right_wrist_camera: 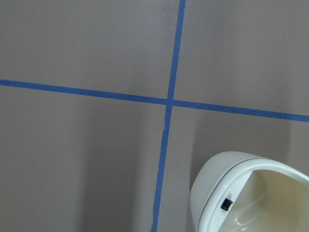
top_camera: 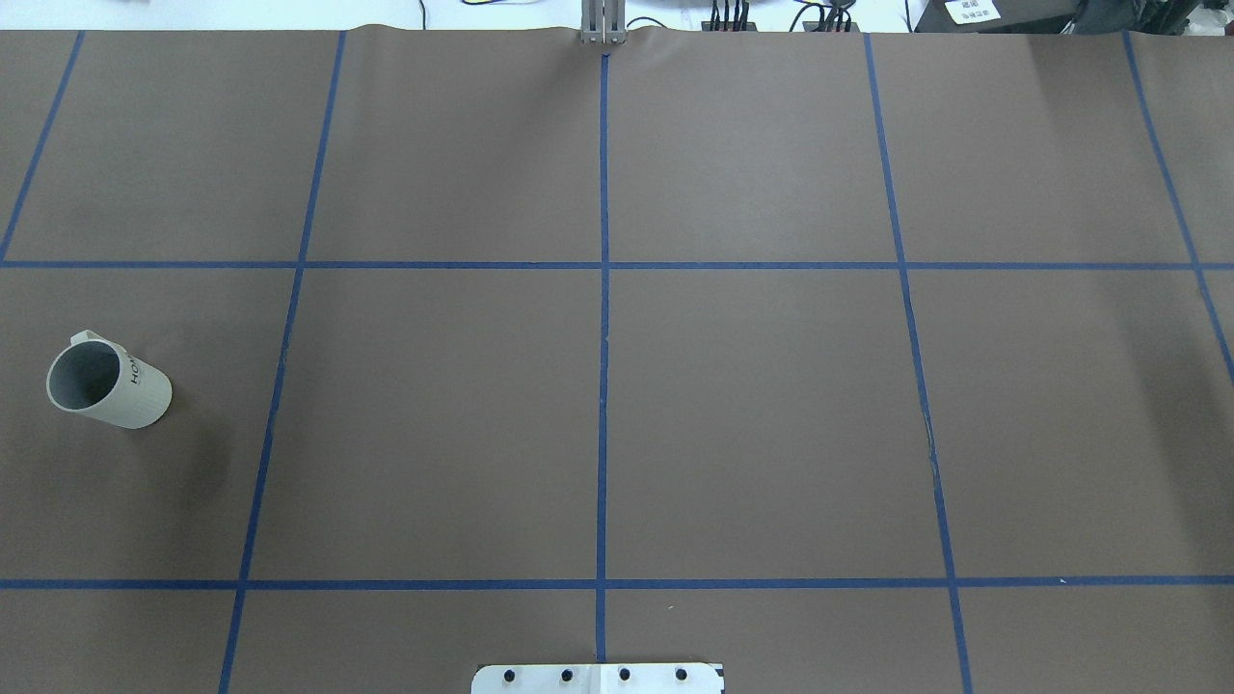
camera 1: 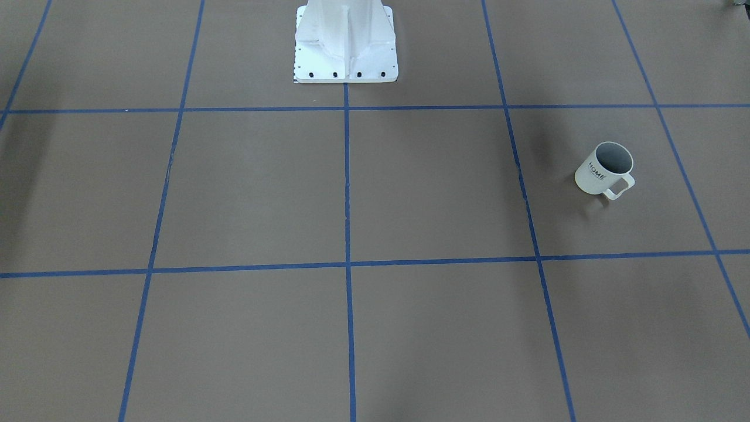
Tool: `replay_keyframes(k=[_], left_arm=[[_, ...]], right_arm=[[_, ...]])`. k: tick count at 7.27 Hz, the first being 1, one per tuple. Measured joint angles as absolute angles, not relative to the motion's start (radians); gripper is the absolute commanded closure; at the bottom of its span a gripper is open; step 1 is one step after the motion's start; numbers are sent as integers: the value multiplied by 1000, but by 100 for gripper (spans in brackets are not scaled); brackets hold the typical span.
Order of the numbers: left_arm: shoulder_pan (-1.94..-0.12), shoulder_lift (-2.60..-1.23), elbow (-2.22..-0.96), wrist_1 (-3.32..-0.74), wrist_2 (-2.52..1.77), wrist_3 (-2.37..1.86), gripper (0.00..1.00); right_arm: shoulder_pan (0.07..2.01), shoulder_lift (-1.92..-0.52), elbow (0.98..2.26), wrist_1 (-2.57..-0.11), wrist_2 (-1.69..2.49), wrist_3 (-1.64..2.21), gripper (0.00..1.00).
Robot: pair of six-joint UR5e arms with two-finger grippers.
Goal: Left arm hands cup to right arm to dump lemon
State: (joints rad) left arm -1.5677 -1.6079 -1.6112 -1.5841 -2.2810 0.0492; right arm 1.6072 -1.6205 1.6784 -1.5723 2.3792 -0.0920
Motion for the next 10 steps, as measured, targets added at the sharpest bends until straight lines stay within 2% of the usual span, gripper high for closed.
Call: replay_keyframes(k=[5,7,10], left_arm=[[-1562,-1631,-1619,-1594,-2274,44,0],[-1536,-1640,-1650,-1655,-2278,-27,0],[-1361,-1631,-1753,-1682,-2301,-283,0]], right_arm=[[1605,-1597,1693,-1571,2387,-88,0],[1573,-1584,1767,-1563,2384,-86,0],[1472,-1546,1815,-1562,2383,-83,0]])
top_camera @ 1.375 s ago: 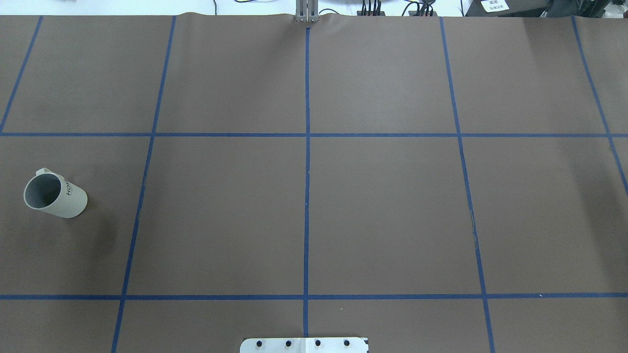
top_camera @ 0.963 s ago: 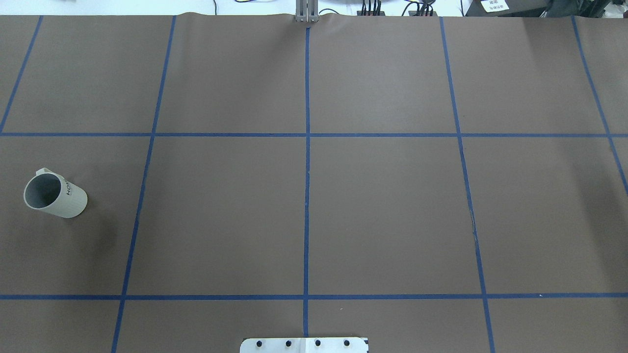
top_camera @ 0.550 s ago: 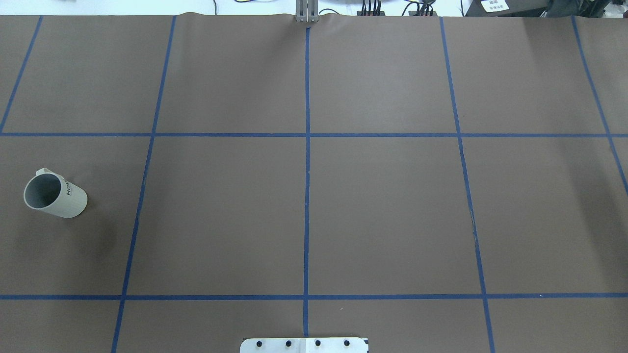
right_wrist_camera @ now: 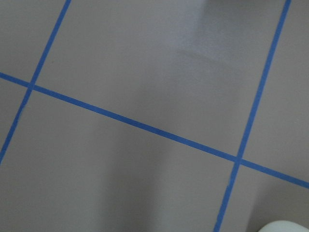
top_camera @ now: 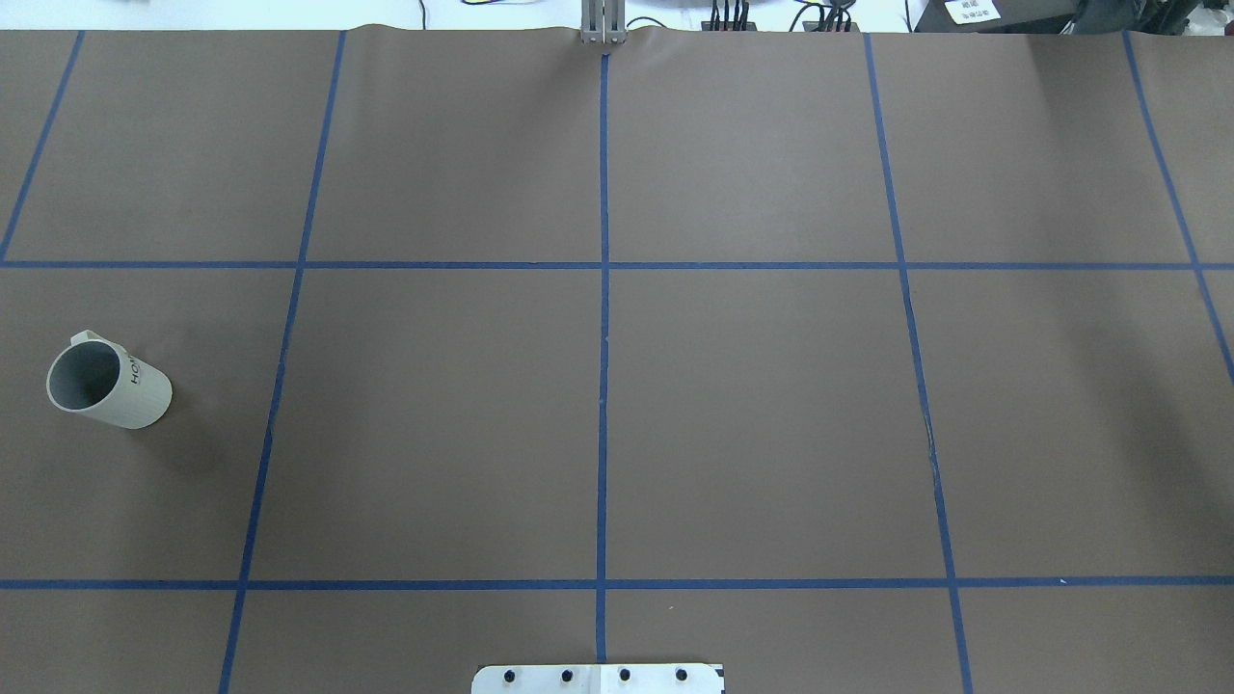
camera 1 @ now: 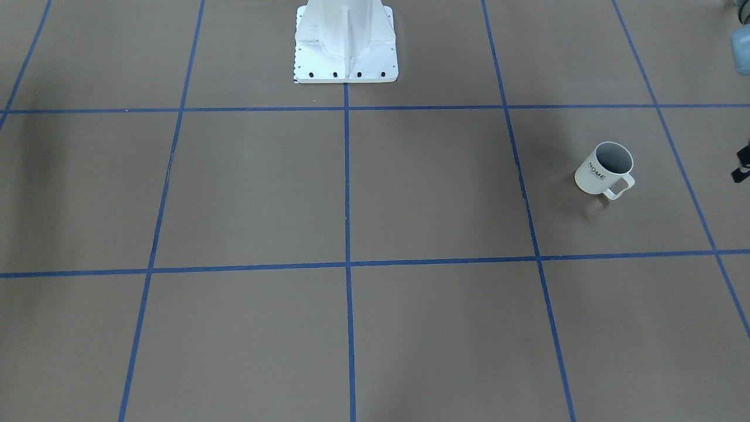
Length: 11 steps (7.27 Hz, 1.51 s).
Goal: Left arm hands cup to right arm to dump lemon
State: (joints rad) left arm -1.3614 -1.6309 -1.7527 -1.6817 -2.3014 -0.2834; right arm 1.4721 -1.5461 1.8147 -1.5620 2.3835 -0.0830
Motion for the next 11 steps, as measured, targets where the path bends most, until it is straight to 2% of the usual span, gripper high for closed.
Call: replay_keyframes(k=[3,5,7,8,10,11], left_arm=[[-1157,-1523,-1900,-1725,-2289,-613,0],[-1071,-1474,-1898,-1833,-2247,-734,0],[-1047,-1465,-1837,-1909,-2238,-760,1],[-1044,-1464,-1796,-1959,-2237,-762,6],[-1042,-1465,-1753,-1998,-2236,-761,24],[-1037,-1467,-1745,-2002,-2237,-761,27]], right_arm=[[1394,-1514,1811,-1547,2385,-80,0],[1389,-1510,1819,-1532,2387,-25,0],[1388,-1508,1827,-1529,2388,2,0],[1388,-1507,1828,-1529,2388,5,0],[1388,-1504,1829,-1529,2388,6,0],[1388,-1504,1830,-1529,2388,6,0]])
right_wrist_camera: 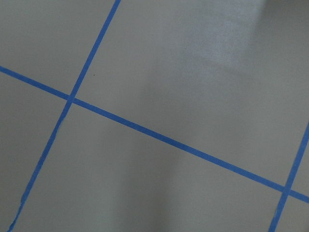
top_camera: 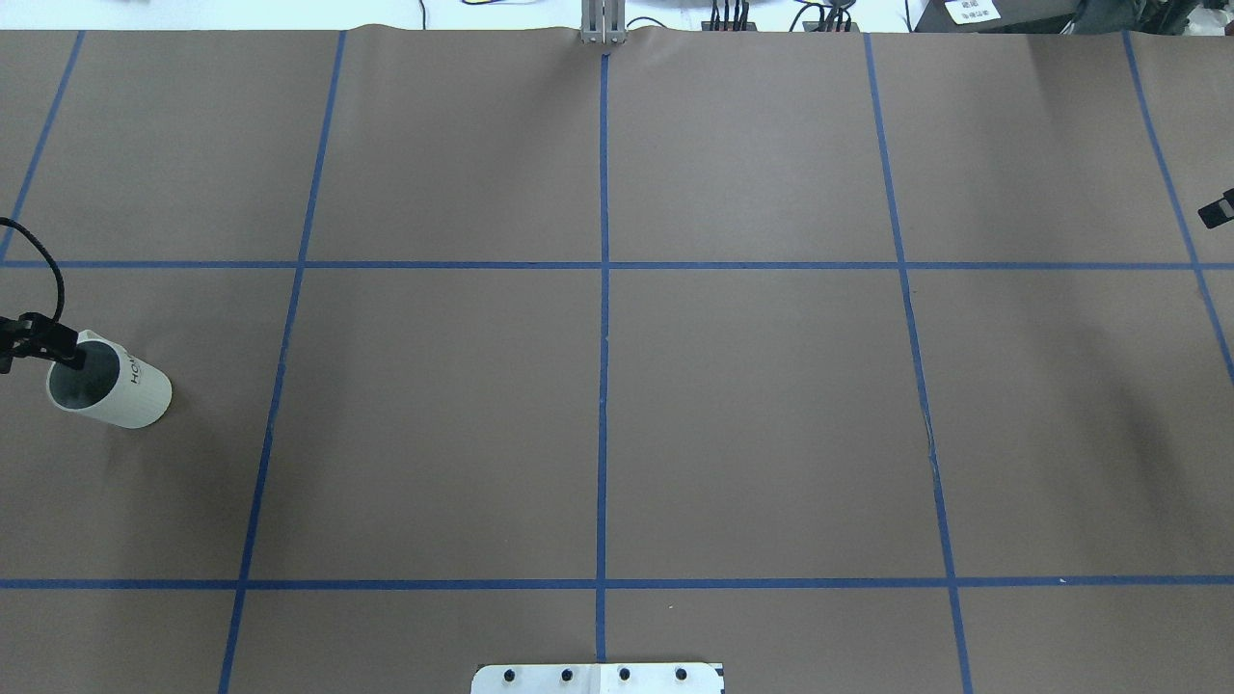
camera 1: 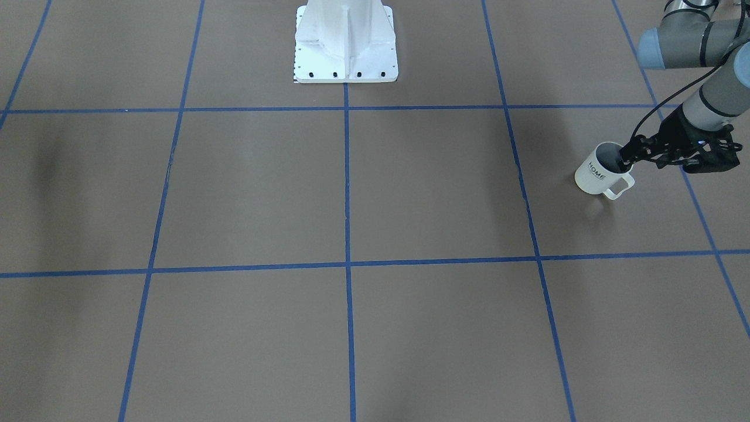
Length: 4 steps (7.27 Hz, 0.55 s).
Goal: Left arm hands cup to right arm to dump lemon
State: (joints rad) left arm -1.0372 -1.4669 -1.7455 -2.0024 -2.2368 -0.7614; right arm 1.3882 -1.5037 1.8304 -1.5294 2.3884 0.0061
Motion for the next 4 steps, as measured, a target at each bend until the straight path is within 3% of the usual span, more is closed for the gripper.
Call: replay_keyframes(k=[1,3,4], left_arm=[[-1033,-1471,-1743,-2003,-2237,-762,37],[-1023,-1480,-1745,-2003,-2240,-764,86],[-1019,-1483,-1748,-2003,-2239,-766,100]], right_arm=[[1388,-1503,1832,-1529,2388,6,0],[1388,-1503,1833,-1529,2388,6,0],[1388,-1503,1832,-1529,2388,6,0]])
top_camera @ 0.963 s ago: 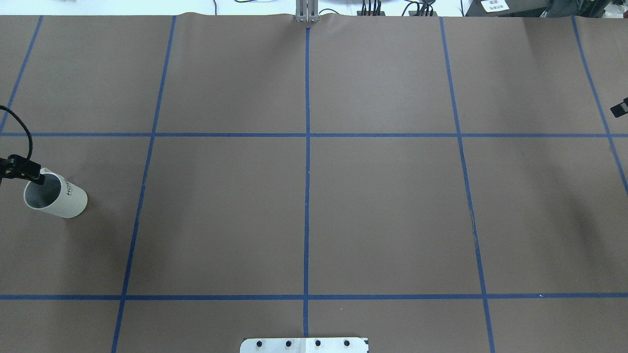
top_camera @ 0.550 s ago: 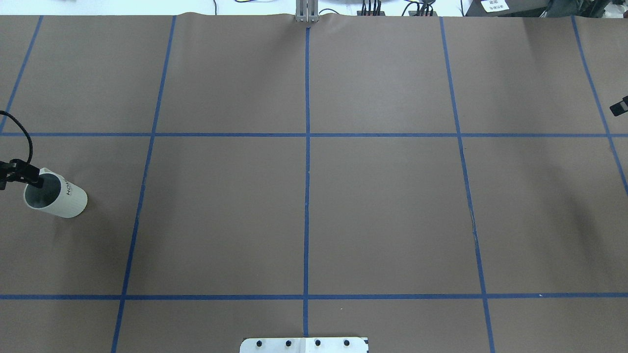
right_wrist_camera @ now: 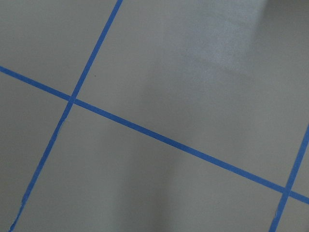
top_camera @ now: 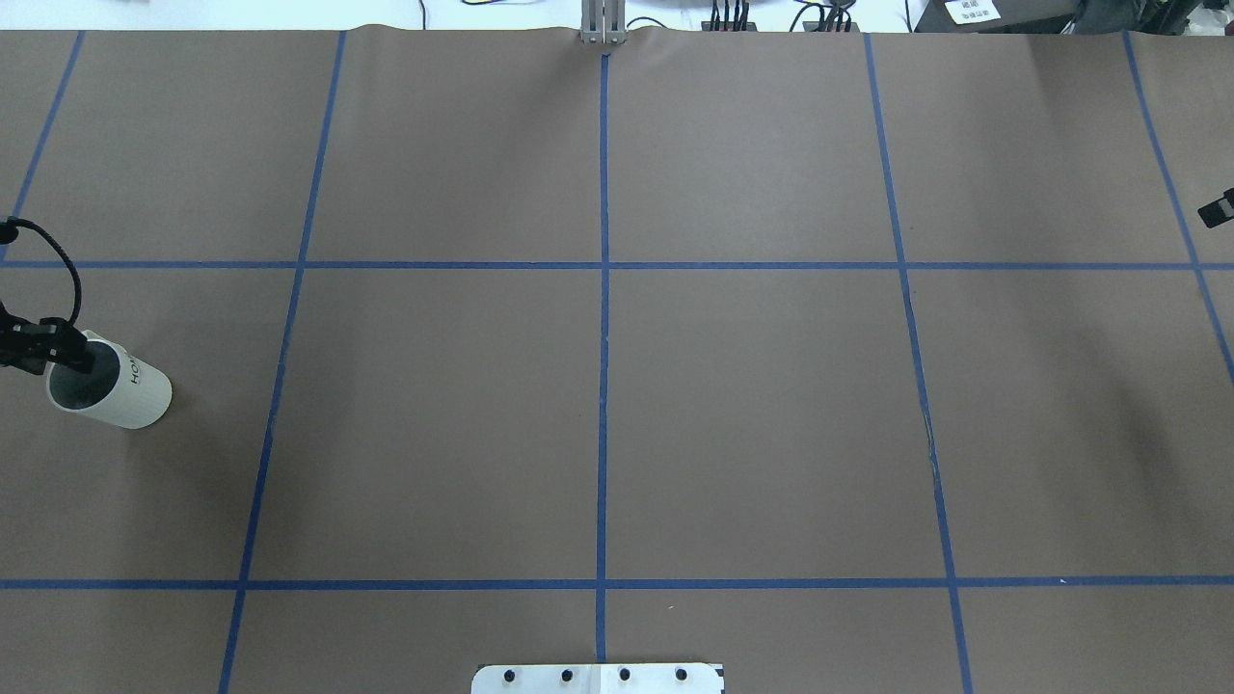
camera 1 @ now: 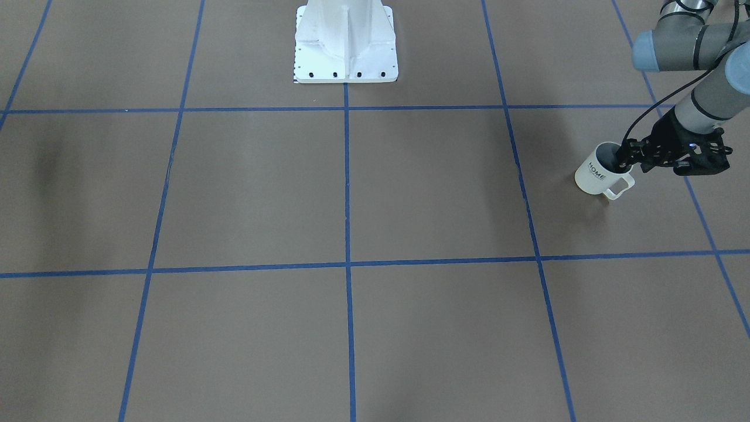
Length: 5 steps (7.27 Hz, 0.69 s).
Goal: Left arm hands cup to right arm to dump lemon
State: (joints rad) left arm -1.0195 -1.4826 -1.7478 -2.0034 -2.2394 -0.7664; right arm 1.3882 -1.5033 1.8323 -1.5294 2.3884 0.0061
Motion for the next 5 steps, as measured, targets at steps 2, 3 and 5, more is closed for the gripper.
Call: replay_keyframes(k=[2,3,5], left_arm=[[-1018,-1486,-1759,-2003,-2240,-776,100],[-1019,-1485,-1776,-1998,-2254,-779,100],[-1054,-1498,-1862,-1903,-2363,-779,100]], right_arm=[[1388,-1503,1833,-1529,2388,6,0],[1388,-1501,1836,-1528,2387,6,0],[1387,-1472,1837,-1527,2386,4,0]])
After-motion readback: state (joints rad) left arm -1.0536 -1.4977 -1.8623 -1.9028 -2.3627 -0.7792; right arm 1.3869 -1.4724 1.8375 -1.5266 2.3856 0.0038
